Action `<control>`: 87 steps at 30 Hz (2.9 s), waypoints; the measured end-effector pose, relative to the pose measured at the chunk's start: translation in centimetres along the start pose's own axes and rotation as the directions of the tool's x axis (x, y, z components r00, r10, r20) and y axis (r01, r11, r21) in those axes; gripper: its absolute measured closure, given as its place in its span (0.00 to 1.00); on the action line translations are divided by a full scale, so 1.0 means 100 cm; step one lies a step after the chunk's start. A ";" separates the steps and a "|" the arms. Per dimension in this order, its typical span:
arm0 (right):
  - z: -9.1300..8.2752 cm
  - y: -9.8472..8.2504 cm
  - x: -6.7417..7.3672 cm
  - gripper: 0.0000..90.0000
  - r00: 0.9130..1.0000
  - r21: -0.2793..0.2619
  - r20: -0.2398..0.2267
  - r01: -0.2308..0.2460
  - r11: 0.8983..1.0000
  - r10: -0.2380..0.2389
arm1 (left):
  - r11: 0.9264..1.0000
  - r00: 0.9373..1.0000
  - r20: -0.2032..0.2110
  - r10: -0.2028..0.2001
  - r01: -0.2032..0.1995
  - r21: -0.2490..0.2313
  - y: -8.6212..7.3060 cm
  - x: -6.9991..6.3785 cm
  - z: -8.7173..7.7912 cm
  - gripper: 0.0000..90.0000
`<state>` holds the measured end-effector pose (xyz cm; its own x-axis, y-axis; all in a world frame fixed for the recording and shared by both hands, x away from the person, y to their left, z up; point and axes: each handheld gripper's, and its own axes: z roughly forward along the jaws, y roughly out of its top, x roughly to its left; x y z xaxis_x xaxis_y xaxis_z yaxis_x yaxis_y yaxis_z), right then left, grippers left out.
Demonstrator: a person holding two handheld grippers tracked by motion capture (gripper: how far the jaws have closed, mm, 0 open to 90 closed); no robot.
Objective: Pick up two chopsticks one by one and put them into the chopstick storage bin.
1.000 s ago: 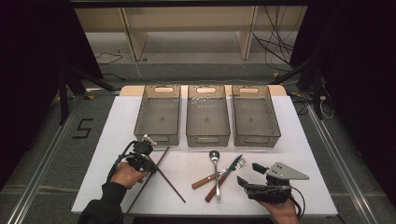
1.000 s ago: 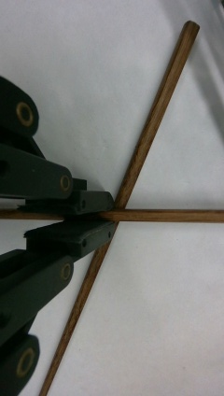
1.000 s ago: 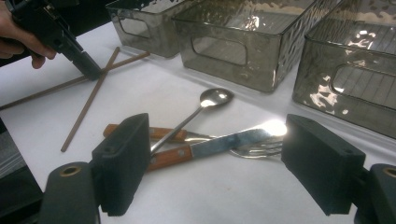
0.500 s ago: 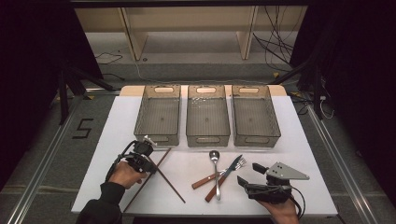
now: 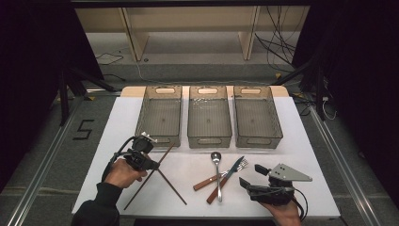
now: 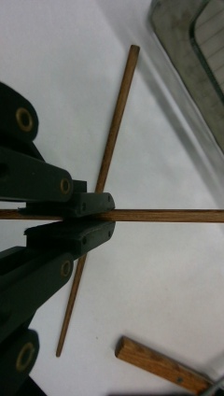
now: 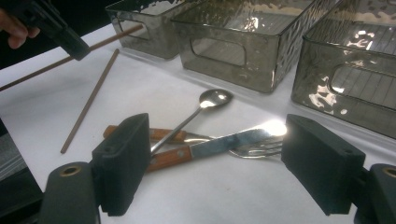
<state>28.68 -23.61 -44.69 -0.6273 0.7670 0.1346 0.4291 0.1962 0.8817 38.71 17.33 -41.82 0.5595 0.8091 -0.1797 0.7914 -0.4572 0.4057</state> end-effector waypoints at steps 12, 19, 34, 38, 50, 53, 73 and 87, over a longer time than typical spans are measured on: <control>0.000 0.000 -0.001 0.27 1.000 -0.002 0.000 -0.005 1.000 0.005 | 0.989 1.000 0.004 -0.012 0.012 -0.144 0.022 0.013 -0.029 0.94; -0.001 0.000 -0.001 0.27 1.000 -0.008 -0.002 -0.006 1.000 0.006 | 0.972 1.000 -0.009 -0.019 0.016 -0.232 0.039 0.023 -0.045 0.94; -0.001 0.000 -0.001 0.27 1.000 -0.009 -0.006 -0.008 1.000 0.008 | 0.931 0.999 -0.032 -0.041 0.026 -0.363 0.075 0.044 -0.073 0.94; -0.001 0.000 -0.002 0.27 1.000 -0.010 -0.005 -0.010 1.000 0.010 | 0.924 0.998 -0.050 -0.025 0.004 -0.383 0.087 0.044 -0.076 0.94; -0.002 0.000 -0.004 0.27 1.000 -0.010 -0.007 -0.016 1.000 0.016 | 0.906 0.996 -0.088 0.003 -0.040 -0.422 0.123 0.053 -0.075 0.94; -0.002 0.000 -0.003 0.27 1.000 -0.011 -0.011 -0.014 1.000 0.014 | 0.906 0.996 -0.090 0.004 -0.042 -0.422 0.131 0.058 -0.069 0.94; -0.001 -0.001 -0.004 0.27 1.000 -0.009 -0.016 -0.013 1.000 0.013 | 0.901 0.991 -0.137 -0.005 -0.055 -0.431 0.152 0.085 -0.041 0.94; -0.002 0.000 -0.003 0.27 1.000 -0.011 -0.016 -0.011 1.000 0.011 | 0.908 0.990 -0.144 -0.005 -0.056 -0.414 0.146 0.091 -0.019 0.94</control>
<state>28.72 -23.93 -44.68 -0.6332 0.7590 0.1516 0.4287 0.1808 0.8852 54.90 18.70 -35.83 0.5145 0.8560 -0.0511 0.5860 -0.3075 0.7497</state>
